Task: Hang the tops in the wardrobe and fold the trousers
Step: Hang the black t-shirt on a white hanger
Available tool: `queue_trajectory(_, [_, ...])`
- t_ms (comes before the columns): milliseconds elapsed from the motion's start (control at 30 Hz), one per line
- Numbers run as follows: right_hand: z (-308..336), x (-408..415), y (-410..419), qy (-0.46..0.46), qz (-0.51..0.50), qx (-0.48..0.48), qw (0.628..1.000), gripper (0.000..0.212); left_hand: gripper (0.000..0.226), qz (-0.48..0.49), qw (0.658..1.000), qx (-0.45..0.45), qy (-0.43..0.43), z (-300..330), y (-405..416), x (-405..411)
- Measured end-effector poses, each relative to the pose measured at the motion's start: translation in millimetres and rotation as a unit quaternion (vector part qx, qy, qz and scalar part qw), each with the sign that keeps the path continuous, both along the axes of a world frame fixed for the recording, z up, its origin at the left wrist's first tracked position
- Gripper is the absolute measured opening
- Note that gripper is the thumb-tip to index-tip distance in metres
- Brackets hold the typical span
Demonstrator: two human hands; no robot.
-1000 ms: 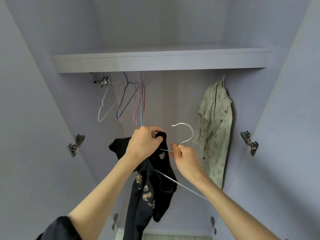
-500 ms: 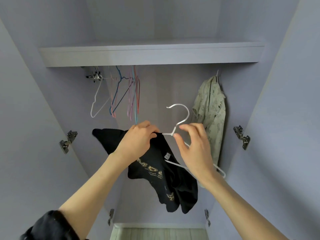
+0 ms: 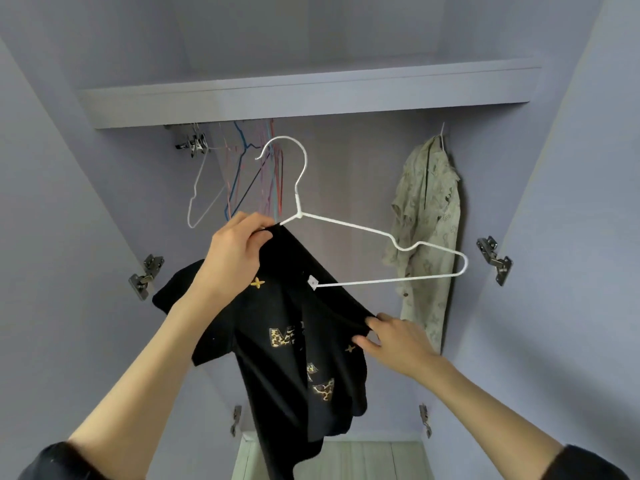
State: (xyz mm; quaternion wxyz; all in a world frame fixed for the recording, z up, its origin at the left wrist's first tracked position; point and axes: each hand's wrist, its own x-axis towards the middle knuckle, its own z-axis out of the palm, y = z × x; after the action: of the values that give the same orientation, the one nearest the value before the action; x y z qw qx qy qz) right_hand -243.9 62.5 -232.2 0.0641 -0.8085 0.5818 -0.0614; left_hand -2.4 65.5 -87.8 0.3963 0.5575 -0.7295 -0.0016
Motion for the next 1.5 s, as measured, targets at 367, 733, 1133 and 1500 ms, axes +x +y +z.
queue_trajectory(367, [67.4,-47.0,-25.5,-0.052,0.069,0.013,0.996,0.026,0.023,0.097,0.989,0.079,-0.077,-32.0,5.5,57.8])
queue_trajectory(733, [100.2,-17.3,-18.9,-0.238,0.156,-0.001,0.959,0.008,0.022,0.041,0.997,0.043,-0.043,-27.4,12.5,23.0])
queue_trajectory(1133, [91.0,-25.1,-31.9,-0.264,0.046,-0.123,0.956,0.020,0.023,0.041,0.997,0.029,0.059,-23.6,11.8,12.3])
queue_trajectory(1500, [92.6,-68.8,-46.2,-0.265,-0.021,-0.150,0.952,0.016,0.020,0.148,0.987,0.061,0.027,-32.0,17.4,43.0])
